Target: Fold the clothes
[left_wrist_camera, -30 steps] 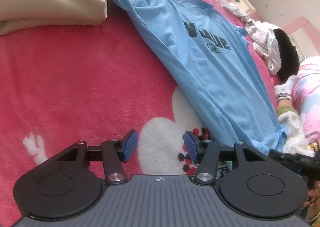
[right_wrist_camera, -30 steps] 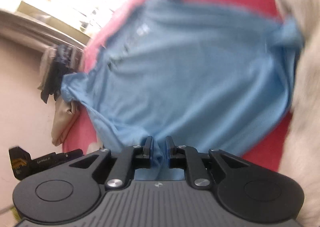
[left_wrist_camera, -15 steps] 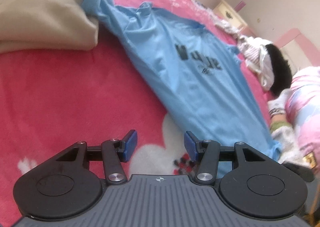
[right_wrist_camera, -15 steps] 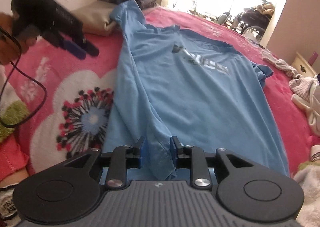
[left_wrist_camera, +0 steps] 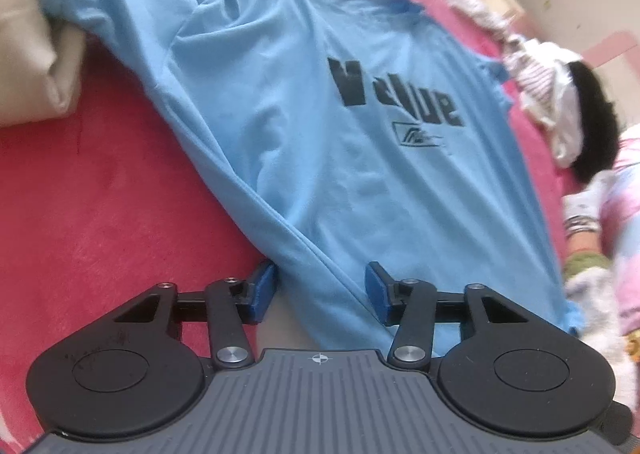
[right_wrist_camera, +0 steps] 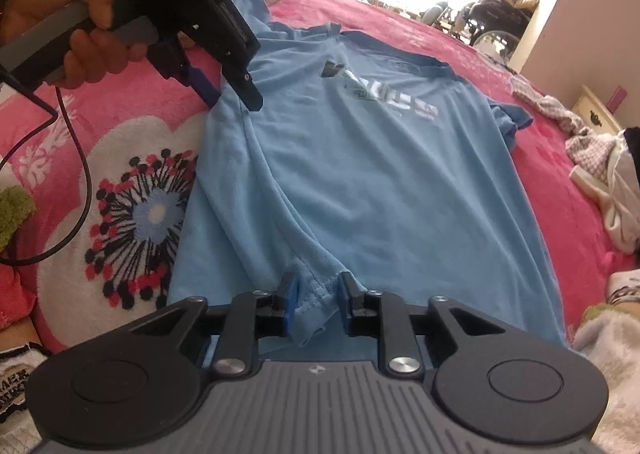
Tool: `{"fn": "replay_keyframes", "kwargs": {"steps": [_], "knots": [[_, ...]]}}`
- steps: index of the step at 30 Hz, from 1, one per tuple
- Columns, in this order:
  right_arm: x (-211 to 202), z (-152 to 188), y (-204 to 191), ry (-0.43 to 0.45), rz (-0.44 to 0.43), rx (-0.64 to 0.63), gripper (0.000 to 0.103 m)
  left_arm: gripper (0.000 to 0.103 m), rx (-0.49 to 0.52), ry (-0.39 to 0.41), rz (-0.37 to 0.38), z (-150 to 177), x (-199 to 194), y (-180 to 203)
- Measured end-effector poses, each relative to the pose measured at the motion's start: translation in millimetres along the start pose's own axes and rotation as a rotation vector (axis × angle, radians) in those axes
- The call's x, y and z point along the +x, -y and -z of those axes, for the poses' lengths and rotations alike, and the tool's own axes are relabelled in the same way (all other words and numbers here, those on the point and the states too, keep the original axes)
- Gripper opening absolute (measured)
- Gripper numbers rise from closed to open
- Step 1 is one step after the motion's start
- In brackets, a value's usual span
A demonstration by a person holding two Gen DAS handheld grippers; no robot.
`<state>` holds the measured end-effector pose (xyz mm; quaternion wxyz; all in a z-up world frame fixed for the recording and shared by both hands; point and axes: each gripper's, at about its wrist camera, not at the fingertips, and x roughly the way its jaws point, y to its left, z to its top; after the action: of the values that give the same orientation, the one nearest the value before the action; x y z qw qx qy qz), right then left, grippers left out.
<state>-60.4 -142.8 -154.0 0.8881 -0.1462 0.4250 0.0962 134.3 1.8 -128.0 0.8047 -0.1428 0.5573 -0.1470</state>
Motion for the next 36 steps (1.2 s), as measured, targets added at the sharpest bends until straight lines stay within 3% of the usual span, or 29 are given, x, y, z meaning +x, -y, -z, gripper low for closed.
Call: {"fn": "replay_keyframes", "kwargs": {"steps": [2, 4, 7, 14, 18, 22, 26, 30, 35, 36], "knots": [[-3, 0, 2, 0.011, -0.005, 0.029, 0.007, 0.033, -0.001, 0.007, -0.023, 0, 0, 2], [-12, -2, 4, 0.034, -0.021, 0.052, 0.006, 0.017, -0.030, 0.009, -0.016, 2, -4, -3], [-31, -7, 8, 0.072, -0.093, 0.106, 0.005, 0.010, -0.077, 0.017, 0.012, 6, -16, -11], [-71, -19, -3, 0.121, -0.429, 0.247, 0.005, 0.008, -0.133, 0.091, 0.078, 25, -69, -34], [-62, -19, -20, 0.068, -0.591, 0.309, 0.006, 0.006, -0.173, 0.133, 0.064, 39, -91, -59], [-35, -12, -40, -0.042, -0.666, 0.355, 0.006, 0.005, -0.237, 0.111, 0.060, 52, -88, -85], [-29, -10, -44, -0.086, -0.711, 0.386, 0.006, 0.007, -0.281, 0.085, 0.164, 55, -78, -95], [-29, -9, -47, -0.099, -0.738, 0.407, 0.006, 0.029, -0.289, 0.089, 0.201, 39, -65, -89], [-24, -12, -51, -0.084, -0.776, 0.446, 0.006, 0.027, -0.272, 0.072, 0.183, 24, -40, -81], [-22, -12, -53, -0.086, -0.779, 0.443, 0.006, 0.015, -0.268, 0.067, 0.170, 25, -39, -82]]}}
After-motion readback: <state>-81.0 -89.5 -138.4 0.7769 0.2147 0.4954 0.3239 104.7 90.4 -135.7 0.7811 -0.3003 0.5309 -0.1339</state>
